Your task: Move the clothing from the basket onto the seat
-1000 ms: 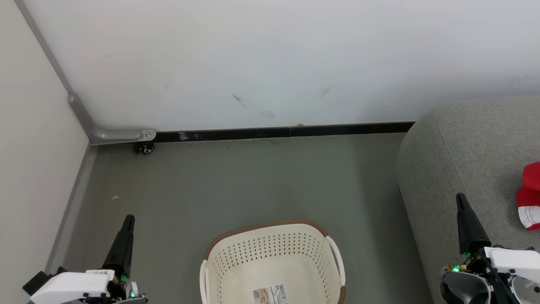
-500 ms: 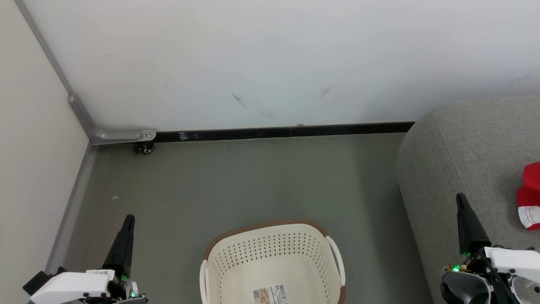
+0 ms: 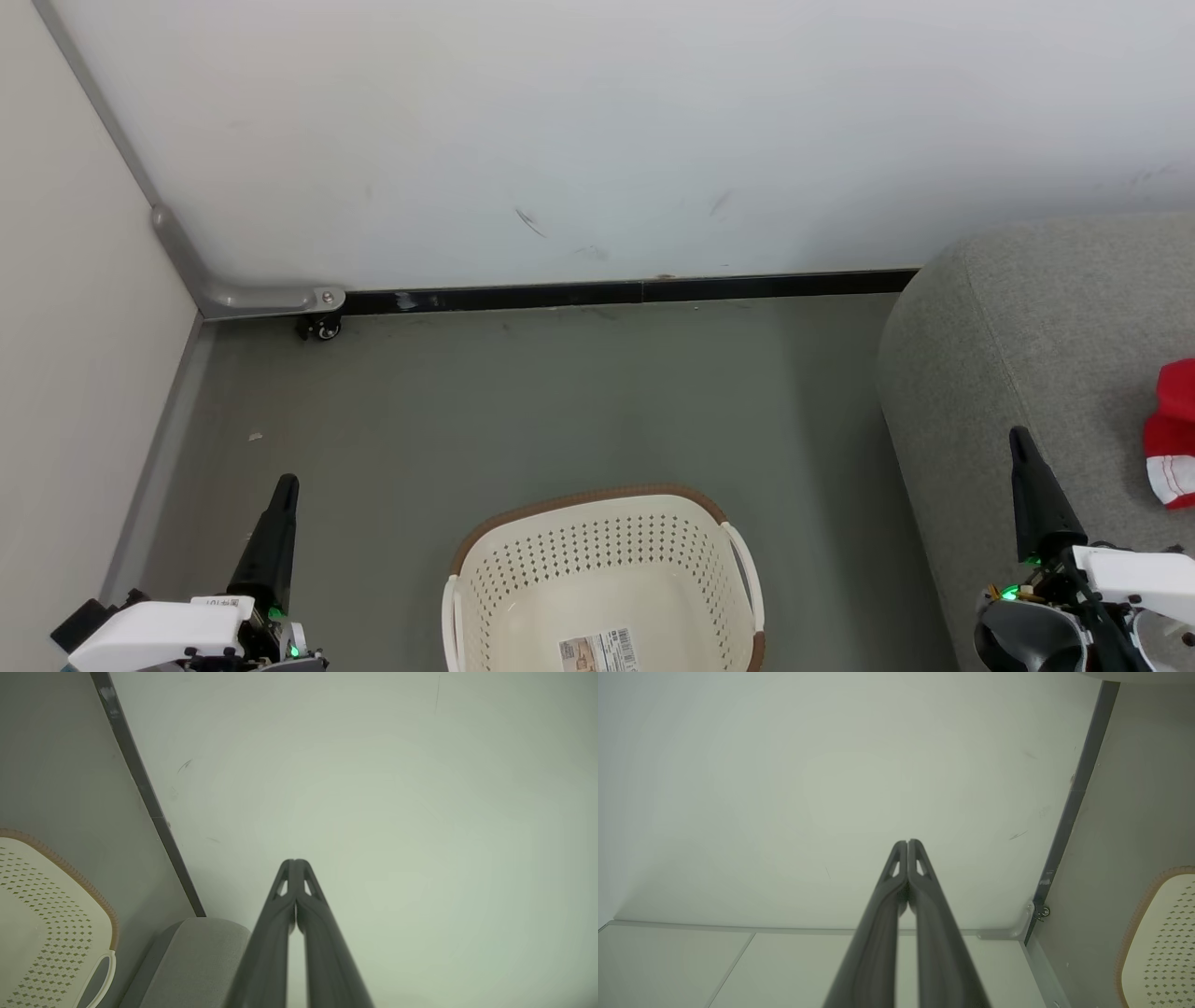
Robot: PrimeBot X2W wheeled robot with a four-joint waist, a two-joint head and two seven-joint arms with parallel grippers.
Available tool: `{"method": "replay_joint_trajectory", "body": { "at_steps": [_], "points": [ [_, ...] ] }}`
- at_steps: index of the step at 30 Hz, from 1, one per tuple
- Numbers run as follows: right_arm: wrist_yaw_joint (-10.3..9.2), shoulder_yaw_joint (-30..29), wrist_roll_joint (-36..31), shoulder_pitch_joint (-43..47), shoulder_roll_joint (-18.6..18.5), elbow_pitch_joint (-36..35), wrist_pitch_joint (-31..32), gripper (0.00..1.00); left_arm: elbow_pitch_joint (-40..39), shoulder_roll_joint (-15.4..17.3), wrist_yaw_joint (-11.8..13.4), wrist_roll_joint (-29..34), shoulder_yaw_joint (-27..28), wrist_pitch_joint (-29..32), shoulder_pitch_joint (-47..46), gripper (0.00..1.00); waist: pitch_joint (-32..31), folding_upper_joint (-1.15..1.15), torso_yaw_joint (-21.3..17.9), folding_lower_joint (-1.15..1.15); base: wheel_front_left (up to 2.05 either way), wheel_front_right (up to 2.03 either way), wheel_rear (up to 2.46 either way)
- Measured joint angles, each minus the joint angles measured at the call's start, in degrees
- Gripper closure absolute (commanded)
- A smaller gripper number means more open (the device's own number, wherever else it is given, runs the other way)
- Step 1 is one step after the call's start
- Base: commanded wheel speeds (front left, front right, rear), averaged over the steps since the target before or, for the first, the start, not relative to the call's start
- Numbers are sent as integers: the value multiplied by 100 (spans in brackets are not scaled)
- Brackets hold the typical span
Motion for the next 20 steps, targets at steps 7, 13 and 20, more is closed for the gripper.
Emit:
{"method": "replay_joint_trajectory", "body": {
  "at_steps": [7, 13, 20],
  "points": [
    [0, -5, 0, 0, 2, 1, 0, 100, -1, 0, 0, -7, 0, 0, 0, 100, 0, 0, 0, 0, 0, 0, 0],
    [0, -9, -1, 0, 4, 2, 1, 100, -2, 0, 0, -8, -1, 0, 1, 100, 0, 0, 0, 0, 0, 0, 0],
    [0, -13, -2, -1, 8, 2, 1, 100, -4, 0, 0, -8, -2, 0, 1, 100, 0, 0, 0, 0, 0, 0, 0]
  ]
}}
